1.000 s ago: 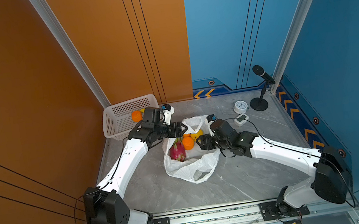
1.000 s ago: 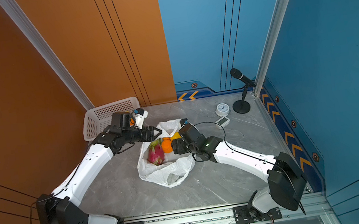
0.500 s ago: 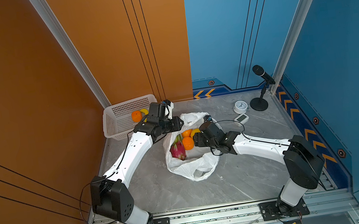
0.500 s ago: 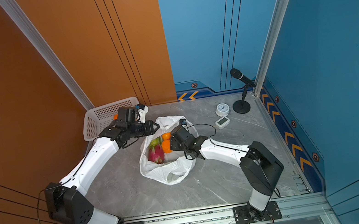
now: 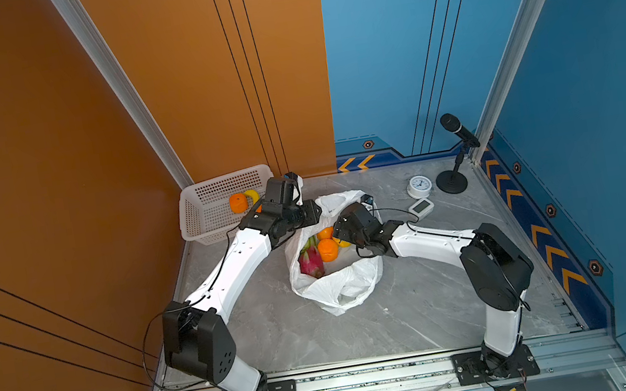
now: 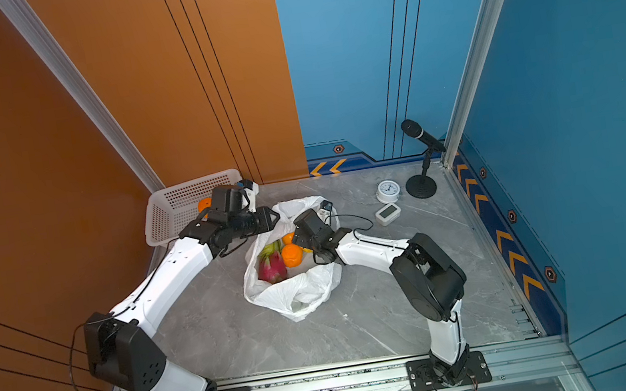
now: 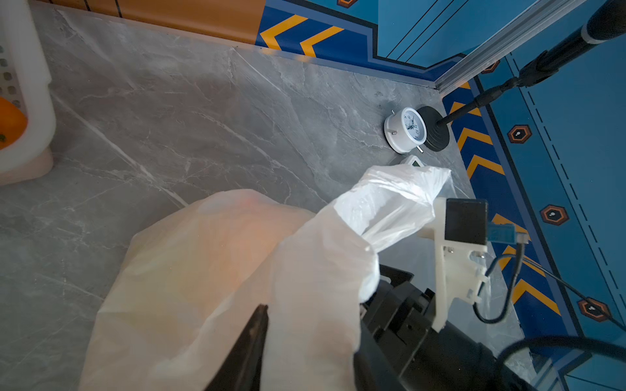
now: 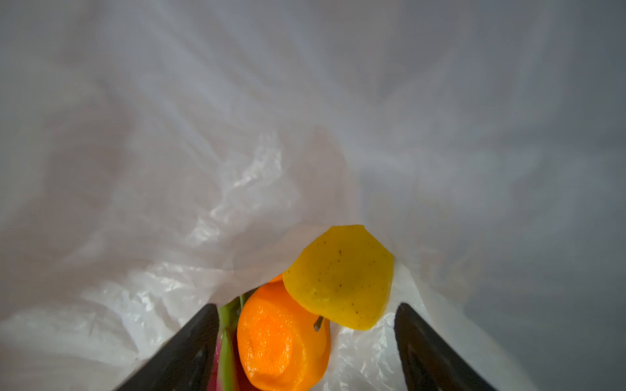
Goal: Untie the knot of the plastic bag and take out the fruit
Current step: 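Grasp the yellow pear inside the bag with the right gripper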
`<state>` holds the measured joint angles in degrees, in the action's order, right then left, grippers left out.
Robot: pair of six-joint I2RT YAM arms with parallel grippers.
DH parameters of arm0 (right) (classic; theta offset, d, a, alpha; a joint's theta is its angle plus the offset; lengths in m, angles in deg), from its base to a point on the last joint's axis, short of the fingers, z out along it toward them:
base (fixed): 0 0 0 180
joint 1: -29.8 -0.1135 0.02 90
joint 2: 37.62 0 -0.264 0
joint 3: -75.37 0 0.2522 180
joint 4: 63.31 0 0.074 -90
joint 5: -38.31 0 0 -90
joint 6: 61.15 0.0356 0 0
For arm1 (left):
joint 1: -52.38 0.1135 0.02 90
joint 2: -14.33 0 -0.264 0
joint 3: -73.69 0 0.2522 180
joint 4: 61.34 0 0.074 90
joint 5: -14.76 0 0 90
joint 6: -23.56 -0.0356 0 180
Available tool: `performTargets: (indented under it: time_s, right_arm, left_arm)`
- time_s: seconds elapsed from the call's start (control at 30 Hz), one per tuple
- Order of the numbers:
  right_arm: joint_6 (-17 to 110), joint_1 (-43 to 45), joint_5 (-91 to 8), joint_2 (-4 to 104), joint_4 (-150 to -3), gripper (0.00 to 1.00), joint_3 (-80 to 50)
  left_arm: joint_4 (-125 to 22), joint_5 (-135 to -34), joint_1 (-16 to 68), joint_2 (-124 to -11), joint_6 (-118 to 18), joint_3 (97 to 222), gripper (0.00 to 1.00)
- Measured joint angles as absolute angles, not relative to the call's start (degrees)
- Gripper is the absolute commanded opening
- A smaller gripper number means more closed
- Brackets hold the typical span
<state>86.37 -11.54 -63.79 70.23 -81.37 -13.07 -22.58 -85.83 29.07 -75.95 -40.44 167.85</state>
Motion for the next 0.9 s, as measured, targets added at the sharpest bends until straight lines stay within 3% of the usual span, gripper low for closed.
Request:
performTargets:
  time_s: [0.37, 0.57, 0.9]
  right_arm:
    - [88.3, -9.4, -61.3, 76.1, -80.2, 0.84, -15.2]
    - [88.3, -8.7, -60.7, 79.2, -79.8, 0.79, -17.2]
    - [88.7, -8.9, -58.8, 79.9, -79.4, 0.56, -17.4]
  left_arm:
    - [-23.3, -85.6, 29.0, -76.6, -39.8, 167.9, 0.38]
    - [-23.6, -85.6, 29.0, -76.6, -39.8, 167.8, 0.38]
    - [-23.8, -85.7, 29.0, -76.6, -39.8, 166.3, 0.39]
